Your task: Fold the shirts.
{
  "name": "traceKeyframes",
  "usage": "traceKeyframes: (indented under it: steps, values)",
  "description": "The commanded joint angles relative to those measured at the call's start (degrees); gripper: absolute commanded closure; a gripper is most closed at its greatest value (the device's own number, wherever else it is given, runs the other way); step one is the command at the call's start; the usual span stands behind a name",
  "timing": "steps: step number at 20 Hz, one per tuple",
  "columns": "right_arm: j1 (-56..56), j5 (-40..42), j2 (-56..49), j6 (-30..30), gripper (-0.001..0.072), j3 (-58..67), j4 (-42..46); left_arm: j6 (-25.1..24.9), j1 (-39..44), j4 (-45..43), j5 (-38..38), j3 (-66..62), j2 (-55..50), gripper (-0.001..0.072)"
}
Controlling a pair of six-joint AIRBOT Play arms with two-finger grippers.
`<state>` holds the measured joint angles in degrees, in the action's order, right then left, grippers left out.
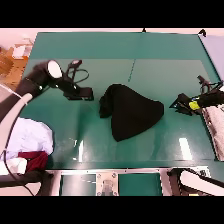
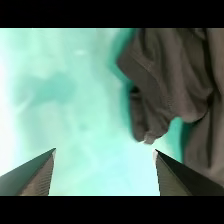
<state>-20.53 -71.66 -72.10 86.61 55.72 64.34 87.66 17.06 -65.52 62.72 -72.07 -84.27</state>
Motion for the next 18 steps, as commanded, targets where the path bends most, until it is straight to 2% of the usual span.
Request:
traceKeyframes:
  steps: [1, 2, 4, 5, 9, 10, 11, 12, 13, 16, 18]
  values:
    - [-0.92, 4.92, -8.70, -3.63, 0.0292, -0.35, -7.54, -7.78, -1.20, 15.56, -13.70, 8.61, -3.04, 0.0014]
    - [-0.94, 6.43, -10.88, -4.76, 0.0296, -0.35, -9.99, -10.27, -1.20, 19.76, -15.12, 8.63, -4.87, 0.0049]
    - [-0.92, 8.87, -14.03, -6.91, 0.0348, -0.24, -13.20, -17.38, -1.03, 31.30, -17.44, 8.63, -8.02, 0.0050]
    - [-0.90, 9.84, -15.08, -7.63, 0.0348, -0.24, -13.81, -20.74, -0.61, 35.93, -18.32, 8.63, -9.51, 0.0050]
    - [0.72, 11.23, -18.43, -9.70, 0.0362, -0.24, -14.88, -25.22, 1.84, 43.82, -22.64, 8.46, -13.40, 0.0052]
    - [1.38, 11.65, -18.88, -9.94, 0.0382, -0.24, -15.32, -26.53, 2.05, 46.21, -23.91, 8.44, -13.49, 0.0161]
    - [1.99, 12.09, -19.02, -11.52, 0.0487, -0.22, -16.46, -29.24, 2.05, 48.85, -24.59, 8.31, -13.46, 0.0430]
    - [2.36, 12.09, -18.99, -13.03, 0.0551, 0.09, -18.23, -31.61, 1.88, 50.29, -24.30, 7.67, -13.46, 0.0677]
    - [2.69, 11.76, -18.95, -14.80, 0.0679, 0.90, -20.06, -32.41, 1.51, 50.84, -23.56, 6.27, -13.35, 0.0680]
    - [1.92, 5.88, -17.77, -15.08, 0.0695, 6.91, -20.41, -32.04, -1.68, 50.29, -17.44, -1.16, -12.00, 0.0682]
    - [0.13, 1.49, -14.27, -14.45, 0.0696, 13.33, -20.46, -29.20, -4.90, 45.81, -14.36, -6.54, -8.07, 0.0682]
